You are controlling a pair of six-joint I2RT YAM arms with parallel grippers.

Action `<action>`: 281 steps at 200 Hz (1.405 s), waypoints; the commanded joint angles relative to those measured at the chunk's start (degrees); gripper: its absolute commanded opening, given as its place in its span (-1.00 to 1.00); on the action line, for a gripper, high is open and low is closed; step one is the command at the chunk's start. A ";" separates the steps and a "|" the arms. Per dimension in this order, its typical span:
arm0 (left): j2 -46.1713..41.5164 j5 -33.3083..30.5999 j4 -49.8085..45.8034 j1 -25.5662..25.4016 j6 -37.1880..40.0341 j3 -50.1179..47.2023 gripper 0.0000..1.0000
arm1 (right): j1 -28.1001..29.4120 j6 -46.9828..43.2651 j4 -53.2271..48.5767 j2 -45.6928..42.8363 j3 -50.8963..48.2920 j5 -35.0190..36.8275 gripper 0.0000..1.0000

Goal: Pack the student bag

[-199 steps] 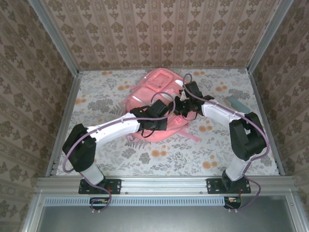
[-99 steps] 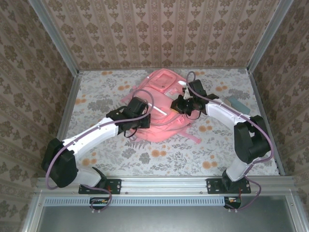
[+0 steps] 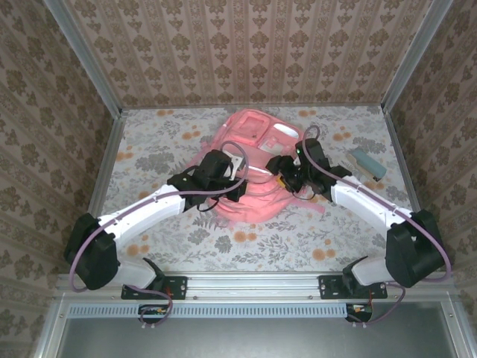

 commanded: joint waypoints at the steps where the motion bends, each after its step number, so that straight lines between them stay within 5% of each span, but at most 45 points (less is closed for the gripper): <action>1: 1.97 5.40 6.26 -1.03 2.55 2.82 -1.00 | 1.93 7.91 4.16 -1.04 -1.25 3.71 0.15; 40: 4.01 5.75 6.13 -1.88 3.25 3.99 -1.00 | 2.51 8.64 3.59 -0.10 -0.90 5.42 -0.21; 84: 2.64 -2.71 -0.82 -0.61 5.00 4.16 -1.00 | 0.84 3.49 -1.55 -0.10 -0.29 10.16 -0.76; 178: 3.26 -5.32 3.81 14.45 9.40 -4.11 -1.00 | -5.43 -10.84 -4.96 6.32 5.04 8.97 -0.81; 245: 6.24 -15.69 3.80 19.25 7.27 -2.12 -1.00 | -8.30 -17.88 -7.06 12.25 11.24 5.64 -0.81; 281: 6.09 -9.23 7.86 20.00 13.18 -2.02 -1.00 | -8.31 -23.04 -8.31 15.82 15.30 -0.89 -0.81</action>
